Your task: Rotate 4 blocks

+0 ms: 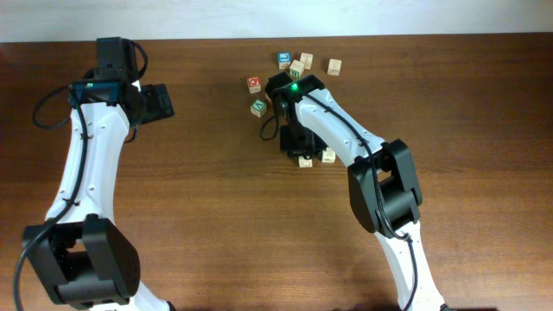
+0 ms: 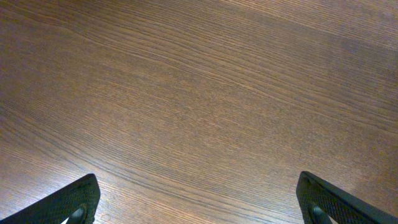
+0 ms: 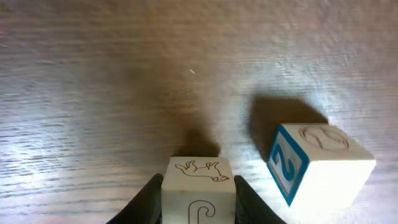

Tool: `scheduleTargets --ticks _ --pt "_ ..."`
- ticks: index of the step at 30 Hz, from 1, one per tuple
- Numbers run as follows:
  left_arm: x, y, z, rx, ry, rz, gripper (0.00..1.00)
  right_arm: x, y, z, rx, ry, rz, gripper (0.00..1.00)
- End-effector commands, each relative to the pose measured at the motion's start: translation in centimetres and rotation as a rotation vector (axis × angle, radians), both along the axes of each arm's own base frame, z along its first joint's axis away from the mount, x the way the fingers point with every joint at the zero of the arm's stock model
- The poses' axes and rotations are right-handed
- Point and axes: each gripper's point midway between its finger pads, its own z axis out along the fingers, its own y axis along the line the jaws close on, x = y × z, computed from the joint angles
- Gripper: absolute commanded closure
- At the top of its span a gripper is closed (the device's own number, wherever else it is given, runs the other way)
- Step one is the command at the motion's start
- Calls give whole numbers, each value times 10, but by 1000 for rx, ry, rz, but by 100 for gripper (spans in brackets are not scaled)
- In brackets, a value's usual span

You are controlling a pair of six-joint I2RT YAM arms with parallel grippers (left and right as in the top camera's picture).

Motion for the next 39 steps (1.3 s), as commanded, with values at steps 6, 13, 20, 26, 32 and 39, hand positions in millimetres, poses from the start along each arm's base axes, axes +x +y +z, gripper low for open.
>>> scheduleTargets --ticks 6,13,20,26,32,39 --pt "1 2 2 3 -2 17 1 20 -26 16 -31 -73 -116 49" --pt "1 3 3 4 -3 18 1 44 -11 110 132 -160 -26 42" --pt "1 2 3 3 -3 17 1 43 -98 48 89 -2 -59 42" --pt "1 2 3 3 -3 17 1 42 -93 6 131 3 -26 42" --pt "0 2 2 3 4 17 1 19 -94 8 126 97 -58 53" --pt "0 2 2 3 4 17 1 3 -79 10 149 156 -36 54"
